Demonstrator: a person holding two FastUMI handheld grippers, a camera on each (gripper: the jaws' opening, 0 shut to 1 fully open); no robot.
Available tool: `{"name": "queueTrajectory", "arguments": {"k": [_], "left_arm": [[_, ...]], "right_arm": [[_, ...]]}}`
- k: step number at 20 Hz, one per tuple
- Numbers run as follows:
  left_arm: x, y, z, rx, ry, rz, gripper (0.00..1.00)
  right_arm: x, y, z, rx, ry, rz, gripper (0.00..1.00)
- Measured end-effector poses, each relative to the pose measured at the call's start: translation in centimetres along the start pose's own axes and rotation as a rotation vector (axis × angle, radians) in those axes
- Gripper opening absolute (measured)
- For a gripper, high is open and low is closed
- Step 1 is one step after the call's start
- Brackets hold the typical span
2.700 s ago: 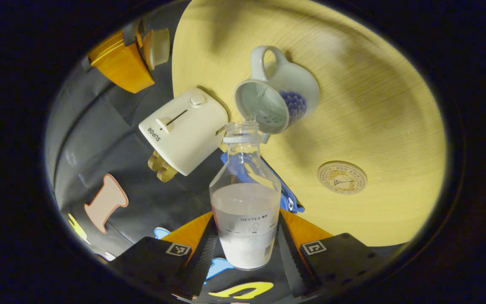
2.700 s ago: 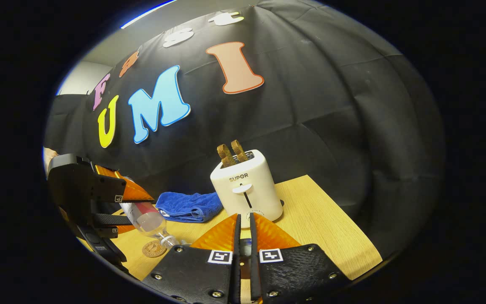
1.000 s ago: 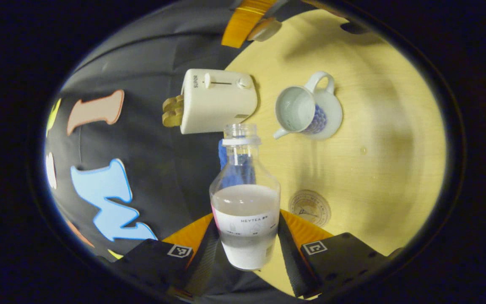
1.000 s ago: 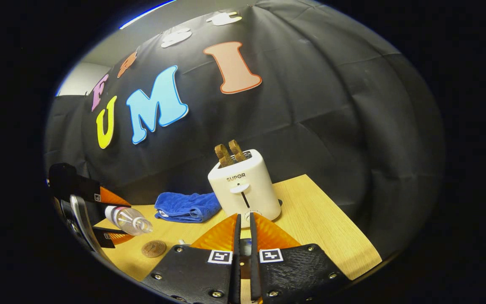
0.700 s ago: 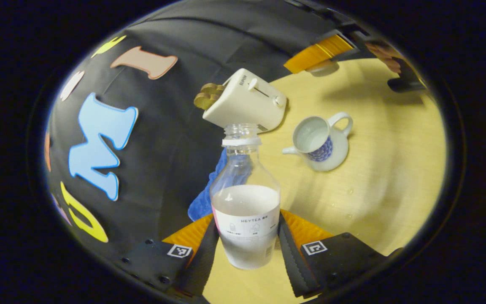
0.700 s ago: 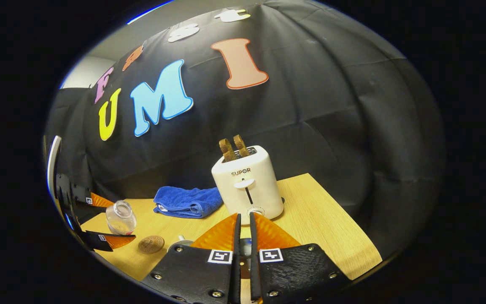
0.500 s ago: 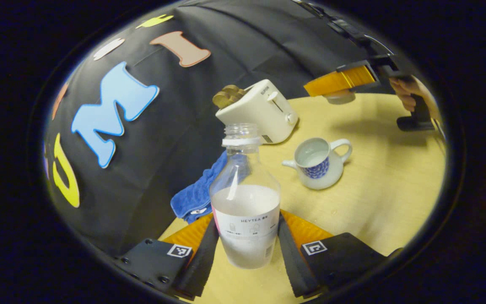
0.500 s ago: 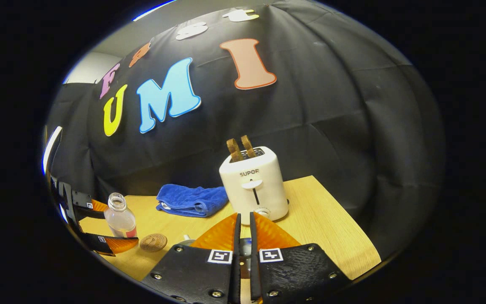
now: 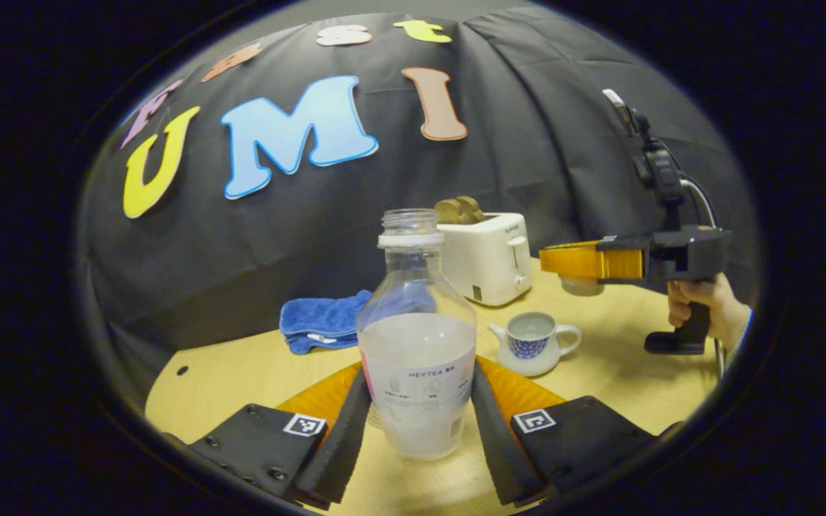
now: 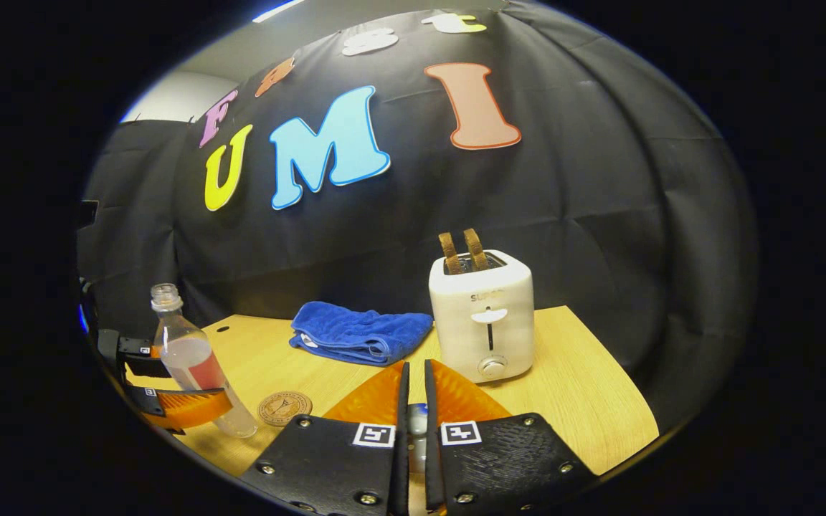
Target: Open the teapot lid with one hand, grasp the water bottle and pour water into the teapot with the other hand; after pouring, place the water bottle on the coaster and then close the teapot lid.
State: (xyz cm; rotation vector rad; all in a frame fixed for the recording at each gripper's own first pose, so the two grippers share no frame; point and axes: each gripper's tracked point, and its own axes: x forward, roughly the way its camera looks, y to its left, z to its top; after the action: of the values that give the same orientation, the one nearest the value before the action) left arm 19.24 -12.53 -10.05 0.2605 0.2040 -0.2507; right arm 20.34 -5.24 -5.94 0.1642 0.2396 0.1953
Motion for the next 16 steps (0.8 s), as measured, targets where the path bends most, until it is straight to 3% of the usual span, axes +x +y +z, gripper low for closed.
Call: {"name": "queueTrajectory", "arguments": {"k": [3,16], "left_arm": [[0.0,-0.2,-0.2,-0.08,-0.043,0.023,0.86],[-1.3,-0.5,-1.3,-0.161,-0.097,0.048,0.86]], "right_arm": [[0.4,1.2,0.2,0.013,0.004,0.018,0.09],[2.9,3.9,-1.7,0.055,0.029,0.052,0.09]]}}
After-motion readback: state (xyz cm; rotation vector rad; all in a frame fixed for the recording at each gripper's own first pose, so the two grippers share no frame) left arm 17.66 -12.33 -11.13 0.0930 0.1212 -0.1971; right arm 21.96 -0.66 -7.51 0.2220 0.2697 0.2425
